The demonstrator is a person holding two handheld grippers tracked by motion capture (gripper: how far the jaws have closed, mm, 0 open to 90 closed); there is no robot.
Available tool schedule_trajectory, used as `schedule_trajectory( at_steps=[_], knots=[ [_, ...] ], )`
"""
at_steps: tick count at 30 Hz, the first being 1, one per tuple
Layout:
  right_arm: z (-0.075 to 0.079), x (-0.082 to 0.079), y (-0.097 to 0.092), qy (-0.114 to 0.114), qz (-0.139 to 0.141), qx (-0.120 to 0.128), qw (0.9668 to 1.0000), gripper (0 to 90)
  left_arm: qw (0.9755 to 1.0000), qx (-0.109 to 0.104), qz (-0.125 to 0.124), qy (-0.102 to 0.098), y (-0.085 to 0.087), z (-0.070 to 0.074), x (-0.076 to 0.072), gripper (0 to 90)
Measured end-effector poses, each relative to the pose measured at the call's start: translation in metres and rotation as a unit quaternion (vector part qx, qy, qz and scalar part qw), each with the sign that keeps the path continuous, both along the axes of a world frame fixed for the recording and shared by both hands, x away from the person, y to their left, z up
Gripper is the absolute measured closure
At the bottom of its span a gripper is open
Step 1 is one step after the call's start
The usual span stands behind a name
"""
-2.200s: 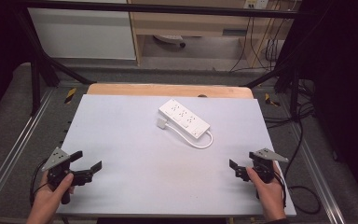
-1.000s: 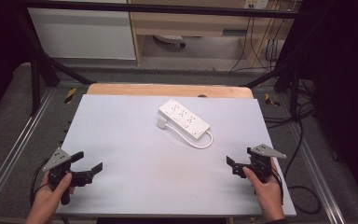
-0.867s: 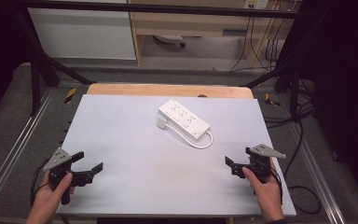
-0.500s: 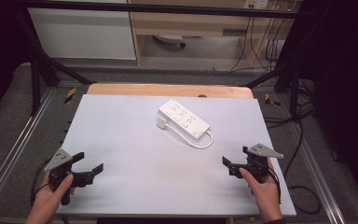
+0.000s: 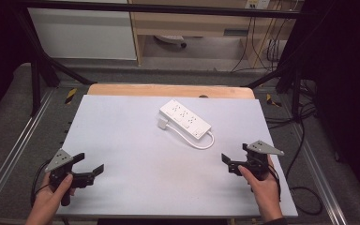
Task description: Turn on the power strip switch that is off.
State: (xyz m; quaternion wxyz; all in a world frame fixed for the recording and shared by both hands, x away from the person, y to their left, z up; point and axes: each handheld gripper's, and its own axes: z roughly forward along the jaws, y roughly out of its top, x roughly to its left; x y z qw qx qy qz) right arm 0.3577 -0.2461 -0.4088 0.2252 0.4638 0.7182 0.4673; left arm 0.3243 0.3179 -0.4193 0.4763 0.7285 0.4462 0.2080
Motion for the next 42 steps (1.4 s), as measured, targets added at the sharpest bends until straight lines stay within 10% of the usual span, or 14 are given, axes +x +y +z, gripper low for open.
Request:
schedule_trajectory(
  at_steps=[42],
  knots=[
    [0.003,0.013,0.000,-0.005,0.007,0.021,0.9997,8.2,0.9999,0.013,-0.008,0.007,-0.004,-0.002,0.002,6.5]
  ],
)
